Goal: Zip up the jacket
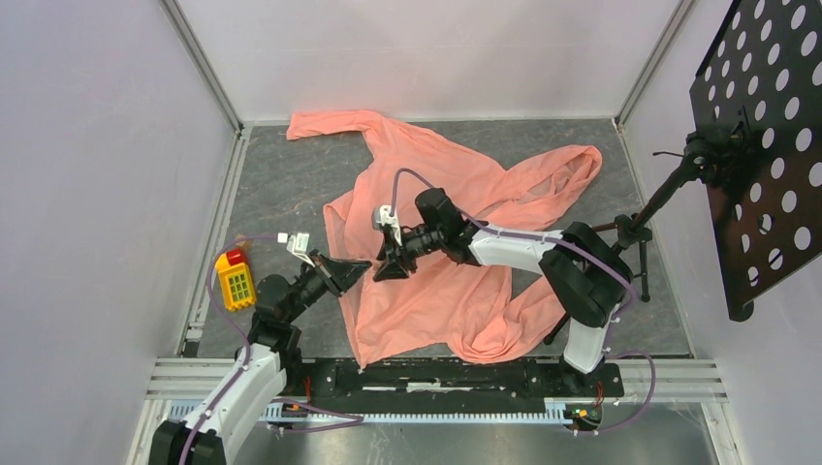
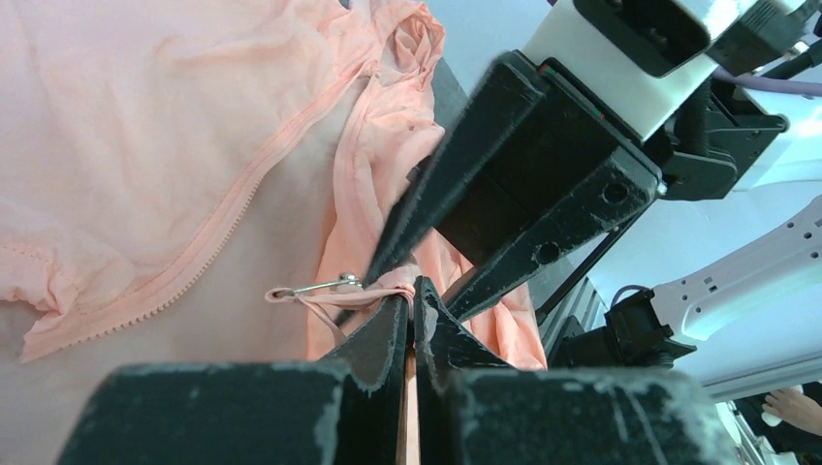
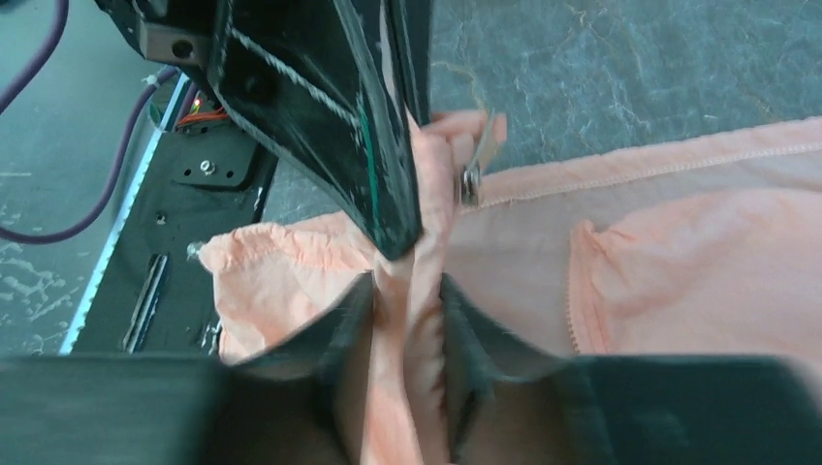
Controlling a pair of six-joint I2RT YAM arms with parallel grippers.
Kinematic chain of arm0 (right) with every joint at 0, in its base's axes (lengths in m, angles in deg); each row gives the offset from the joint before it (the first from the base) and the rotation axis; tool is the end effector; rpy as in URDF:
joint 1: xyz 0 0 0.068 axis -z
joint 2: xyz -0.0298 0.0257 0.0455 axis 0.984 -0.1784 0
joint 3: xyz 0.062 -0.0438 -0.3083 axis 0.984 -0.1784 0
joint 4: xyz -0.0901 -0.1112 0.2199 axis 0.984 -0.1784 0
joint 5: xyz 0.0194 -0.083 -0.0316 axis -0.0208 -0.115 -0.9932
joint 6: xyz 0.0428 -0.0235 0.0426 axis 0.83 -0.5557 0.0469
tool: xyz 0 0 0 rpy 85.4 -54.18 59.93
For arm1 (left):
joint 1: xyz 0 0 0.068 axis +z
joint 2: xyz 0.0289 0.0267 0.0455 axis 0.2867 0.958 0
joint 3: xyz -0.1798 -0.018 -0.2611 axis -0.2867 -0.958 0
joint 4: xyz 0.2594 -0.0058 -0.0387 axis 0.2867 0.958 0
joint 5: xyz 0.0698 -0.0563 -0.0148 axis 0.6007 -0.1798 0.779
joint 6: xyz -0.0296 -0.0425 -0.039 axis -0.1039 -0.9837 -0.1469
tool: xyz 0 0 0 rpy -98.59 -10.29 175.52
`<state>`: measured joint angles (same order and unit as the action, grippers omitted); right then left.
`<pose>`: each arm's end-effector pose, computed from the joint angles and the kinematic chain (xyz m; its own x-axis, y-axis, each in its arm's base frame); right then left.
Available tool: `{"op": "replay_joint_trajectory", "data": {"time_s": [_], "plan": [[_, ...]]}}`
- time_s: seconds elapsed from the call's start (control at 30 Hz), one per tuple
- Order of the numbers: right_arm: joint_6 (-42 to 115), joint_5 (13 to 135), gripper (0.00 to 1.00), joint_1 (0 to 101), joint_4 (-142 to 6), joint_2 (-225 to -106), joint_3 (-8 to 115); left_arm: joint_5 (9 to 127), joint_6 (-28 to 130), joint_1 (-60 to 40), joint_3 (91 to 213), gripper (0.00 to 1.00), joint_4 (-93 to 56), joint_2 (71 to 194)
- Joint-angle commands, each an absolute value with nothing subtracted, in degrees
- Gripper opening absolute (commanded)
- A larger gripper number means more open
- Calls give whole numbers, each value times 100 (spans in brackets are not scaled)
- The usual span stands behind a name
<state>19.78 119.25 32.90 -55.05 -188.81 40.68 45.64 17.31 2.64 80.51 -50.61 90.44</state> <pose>0.2525 0.3282 0.2407 -0.1806 -0.3424 -0.9220 -0.9577 -0.1524 0.2442 0.1075 -0.0536 0.2051 -0.4766 -0.5075 -0.7178 0.5200 0.4956 -0.6957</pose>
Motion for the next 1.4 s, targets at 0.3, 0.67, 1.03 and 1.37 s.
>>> {"op": "replay_joint_trajectory", "data": {"time_s": [0.3, 0.67, 1.03, 1.37], "plan": [[2232, 10957, 0, 2928, -3653, -18139, 3056, 5052, -775, 251, 7692, 51, -4682, 9242], [2198, 10984, 0, 2906, -3726, -18202, 3088, 5395, -1259, 251, 7824, 55, -3978, 8612], [2109, 10949, 0, 2873, -3921, -18261, 3181, 5202, -1136, 251, 7909, 57, -4337, 8806], [1772, 10639, 2, 2699, -4464, -18233, 3361, 5158, -569, 251, 8567, 34, -3789, 9289]]}}
